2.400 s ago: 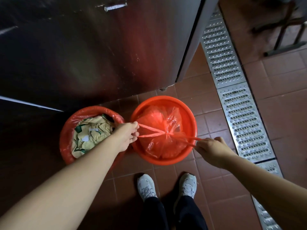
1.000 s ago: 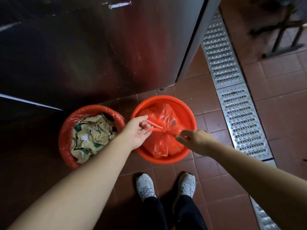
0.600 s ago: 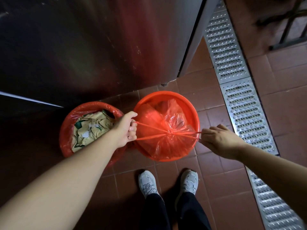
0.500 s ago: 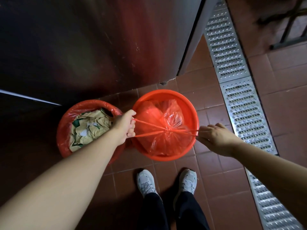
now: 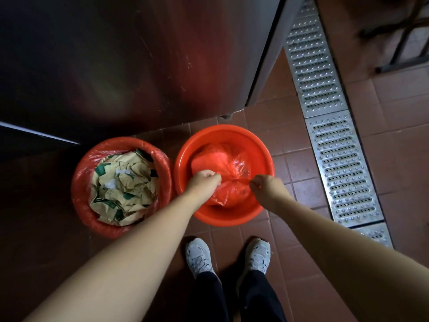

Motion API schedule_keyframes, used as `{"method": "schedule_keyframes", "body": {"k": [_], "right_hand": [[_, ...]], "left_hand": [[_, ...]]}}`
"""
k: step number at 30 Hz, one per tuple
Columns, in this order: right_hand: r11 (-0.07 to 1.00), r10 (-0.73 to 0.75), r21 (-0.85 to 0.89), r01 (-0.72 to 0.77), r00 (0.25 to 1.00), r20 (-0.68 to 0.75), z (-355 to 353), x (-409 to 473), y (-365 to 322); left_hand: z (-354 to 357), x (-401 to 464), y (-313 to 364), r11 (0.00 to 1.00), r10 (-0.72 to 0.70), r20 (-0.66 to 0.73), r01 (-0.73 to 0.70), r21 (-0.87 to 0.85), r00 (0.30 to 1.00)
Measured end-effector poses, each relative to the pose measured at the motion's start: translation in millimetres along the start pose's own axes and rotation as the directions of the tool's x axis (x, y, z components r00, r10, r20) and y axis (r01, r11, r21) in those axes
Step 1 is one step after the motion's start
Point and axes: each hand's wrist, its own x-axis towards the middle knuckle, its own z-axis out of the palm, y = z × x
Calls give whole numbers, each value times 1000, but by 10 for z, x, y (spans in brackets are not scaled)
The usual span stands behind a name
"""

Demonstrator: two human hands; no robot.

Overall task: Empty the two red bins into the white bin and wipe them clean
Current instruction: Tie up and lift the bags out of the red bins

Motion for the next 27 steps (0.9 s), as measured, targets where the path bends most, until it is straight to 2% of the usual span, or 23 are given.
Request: {"method": "schedule_keyframes", "body": {"k": [5,9,13,18,22,27], "right_hand": [[987,117,126,-98,981,-152,72,23,38],[994,91,84,-73,965,-245,-14,-66,-41],[999,25,44,-16,981,-192,-148,-195,-347],[995,-97,-11,96,991,-92,-94,-388,-972],[985,-171,-35,169,984,-44,262,-482,-1503],[979,-197,-53,194,979,-56,951,-608,-1904]], "left_hand": [[-23,93,-114,998,-7,-63,4,-56,998],[-172,49,-254,999,-45,-166,40,-35,985],[-442,-182,-320,1000,-29,-212,30,3,977],[-895,-621,-481,967,165,-281,-99,234,946],[-1306,-827,-842,931,224,-302,-112,348,927],[-1888,-808,-1545,879,275,-268,-129,460,923]]}}
